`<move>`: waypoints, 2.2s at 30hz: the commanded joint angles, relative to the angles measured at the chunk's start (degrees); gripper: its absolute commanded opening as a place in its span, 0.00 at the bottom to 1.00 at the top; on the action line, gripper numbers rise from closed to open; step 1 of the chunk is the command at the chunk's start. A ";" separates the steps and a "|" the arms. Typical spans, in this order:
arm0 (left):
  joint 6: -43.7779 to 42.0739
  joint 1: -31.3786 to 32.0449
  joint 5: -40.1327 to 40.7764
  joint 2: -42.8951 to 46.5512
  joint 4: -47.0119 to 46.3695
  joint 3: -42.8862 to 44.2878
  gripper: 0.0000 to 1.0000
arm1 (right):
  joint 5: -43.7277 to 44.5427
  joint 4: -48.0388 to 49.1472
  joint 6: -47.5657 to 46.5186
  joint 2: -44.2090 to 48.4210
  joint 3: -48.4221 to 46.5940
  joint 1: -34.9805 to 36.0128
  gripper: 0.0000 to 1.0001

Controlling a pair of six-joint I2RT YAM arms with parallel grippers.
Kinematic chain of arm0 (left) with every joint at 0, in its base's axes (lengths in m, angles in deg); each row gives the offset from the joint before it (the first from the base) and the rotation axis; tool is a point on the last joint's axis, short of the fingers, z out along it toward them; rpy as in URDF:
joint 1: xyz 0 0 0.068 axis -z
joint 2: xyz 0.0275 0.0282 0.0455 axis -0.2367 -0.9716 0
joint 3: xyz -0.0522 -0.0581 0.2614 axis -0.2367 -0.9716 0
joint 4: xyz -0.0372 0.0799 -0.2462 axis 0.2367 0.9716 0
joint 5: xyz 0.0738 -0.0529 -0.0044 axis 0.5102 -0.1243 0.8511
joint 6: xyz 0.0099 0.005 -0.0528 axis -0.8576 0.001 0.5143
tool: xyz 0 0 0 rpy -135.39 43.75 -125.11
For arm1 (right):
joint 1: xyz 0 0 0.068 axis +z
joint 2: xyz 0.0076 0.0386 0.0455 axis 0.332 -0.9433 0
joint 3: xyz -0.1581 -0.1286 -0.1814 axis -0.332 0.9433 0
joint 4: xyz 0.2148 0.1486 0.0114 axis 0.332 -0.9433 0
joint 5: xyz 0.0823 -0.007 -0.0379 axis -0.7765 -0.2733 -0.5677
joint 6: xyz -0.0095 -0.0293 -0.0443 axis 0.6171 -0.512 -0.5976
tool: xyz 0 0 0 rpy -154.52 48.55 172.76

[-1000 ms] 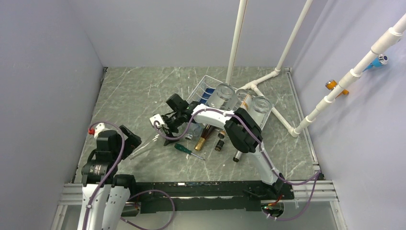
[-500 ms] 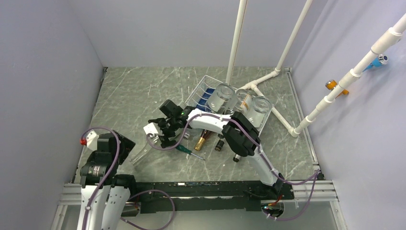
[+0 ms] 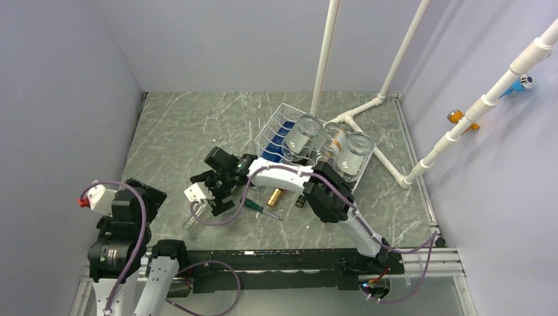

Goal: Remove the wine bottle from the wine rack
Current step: Adjust the wine bottle at the center of the board.

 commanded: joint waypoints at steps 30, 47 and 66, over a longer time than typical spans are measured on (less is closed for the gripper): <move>-15.38 0.07 5.36 12.35 -3.38 8.17 0.98 | 6.04 -2.04 -6.49 -3.42 -9.44 8.46 0.14; -30.44 0.16 -9.22 19.59 -15.70 9.29 1.00 | -11.71 9.18 27.82 -1.20 -25.27 -3.15 0.00; -31.42 0.18 -28.06 23.17 -25.92 -5.02 1.00 | -9.89 23.20 52.29 0.53 -26.50 -9.44 0.00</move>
